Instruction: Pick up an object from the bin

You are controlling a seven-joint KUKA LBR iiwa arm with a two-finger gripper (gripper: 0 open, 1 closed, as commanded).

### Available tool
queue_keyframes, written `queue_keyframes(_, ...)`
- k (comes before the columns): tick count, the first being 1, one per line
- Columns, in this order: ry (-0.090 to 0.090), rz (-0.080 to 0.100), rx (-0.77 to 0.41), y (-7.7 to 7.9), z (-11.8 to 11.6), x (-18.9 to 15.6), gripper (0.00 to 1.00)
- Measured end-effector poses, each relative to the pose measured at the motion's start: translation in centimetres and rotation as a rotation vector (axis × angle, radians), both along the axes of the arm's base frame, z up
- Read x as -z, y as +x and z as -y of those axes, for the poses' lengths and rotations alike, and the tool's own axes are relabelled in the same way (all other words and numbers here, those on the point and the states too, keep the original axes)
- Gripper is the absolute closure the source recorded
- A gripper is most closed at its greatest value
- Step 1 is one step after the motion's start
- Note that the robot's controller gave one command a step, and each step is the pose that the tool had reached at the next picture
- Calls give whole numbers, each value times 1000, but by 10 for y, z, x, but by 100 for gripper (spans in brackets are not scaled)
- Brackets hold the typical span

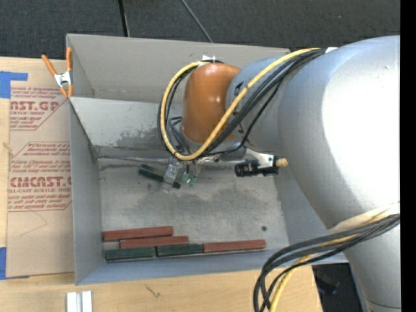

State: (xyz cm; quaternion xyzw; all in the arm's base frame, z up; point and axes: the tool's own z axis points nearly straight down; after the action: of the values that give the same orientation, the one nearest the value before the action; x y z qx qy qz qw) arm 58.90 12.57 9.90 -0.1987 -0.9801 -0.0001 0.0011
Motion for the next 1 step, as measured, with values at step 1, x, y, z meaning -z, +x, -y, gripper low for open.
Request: queue_keyframes(1, 0, 2, 0, 1, 0, -13, 100)
